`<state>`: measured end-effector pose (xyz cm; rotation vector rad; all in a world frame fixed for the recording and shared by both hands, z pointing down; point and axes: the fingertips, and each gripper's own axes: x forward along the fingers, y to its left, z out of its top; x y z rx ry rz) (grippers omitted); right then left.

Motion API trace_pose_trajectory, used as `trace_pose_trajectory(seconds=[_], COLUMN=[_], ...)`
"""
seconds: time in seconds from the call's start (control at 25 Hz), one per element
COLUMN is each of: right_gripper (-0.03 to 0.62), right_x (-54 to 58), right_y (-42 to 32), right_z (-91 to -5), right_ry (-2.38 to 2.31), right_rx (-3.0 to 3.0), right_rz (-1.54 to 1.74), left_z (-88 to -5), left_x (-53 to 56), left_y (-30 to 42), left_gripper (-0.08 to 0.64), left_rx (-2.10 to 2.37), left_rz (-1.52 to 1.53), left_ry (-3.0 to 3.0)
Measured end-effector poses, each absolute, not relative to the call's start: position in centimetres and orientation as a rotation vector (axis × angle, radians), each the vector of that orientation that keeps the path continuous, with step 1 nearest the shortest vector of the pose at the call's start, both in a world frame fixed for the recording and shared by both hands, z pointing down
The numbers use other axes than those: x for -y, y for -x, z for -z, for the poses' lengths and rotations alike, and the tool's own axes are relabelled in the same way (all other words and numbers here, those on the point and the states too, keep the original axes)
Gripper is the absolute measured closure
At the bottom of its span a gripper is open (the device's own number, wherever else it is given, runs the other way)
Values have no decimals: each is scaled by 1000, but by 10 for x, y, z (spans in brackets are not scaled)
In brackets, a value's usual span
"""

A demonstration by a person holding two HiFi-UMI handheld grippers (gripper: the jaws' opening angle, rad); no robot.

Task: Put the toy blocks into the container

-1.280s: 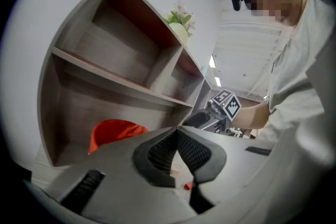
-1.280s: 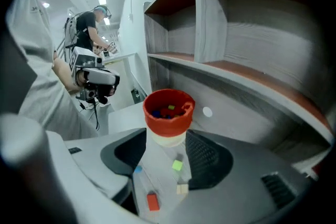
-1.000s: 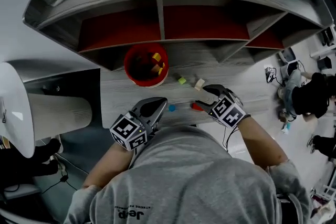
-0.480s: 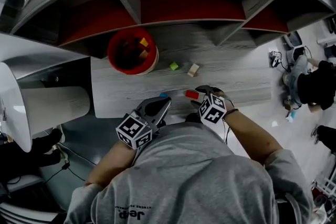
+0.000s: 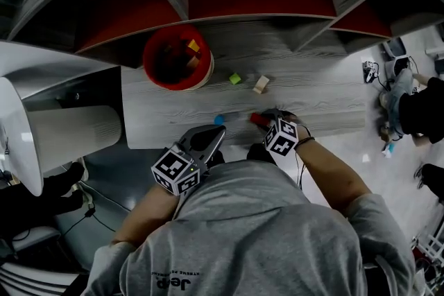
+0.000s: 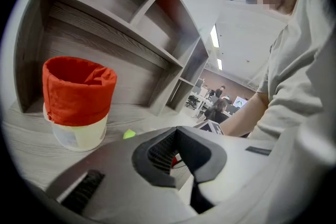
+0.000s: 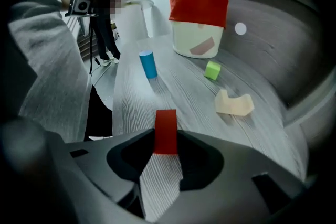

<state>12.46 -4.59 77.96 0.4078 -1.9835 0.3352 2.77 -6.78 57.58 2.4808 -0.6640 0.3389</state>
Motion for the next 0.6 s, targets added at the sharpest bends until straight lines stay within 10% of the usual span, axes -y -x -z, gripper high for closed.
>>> trace_pose_trajectory(seconds=[0.6], right_gripper=[430], right_x=[139], right_y=[-49], right_z=[-578], right_ry=[-579], right_rx=[2237], right_rz=[-272], left_z=[-498], left_x=[113], left_y=[50], left_gripper=[549], left_rx=[836], left_rz=[-150], left_ry=[-2575])
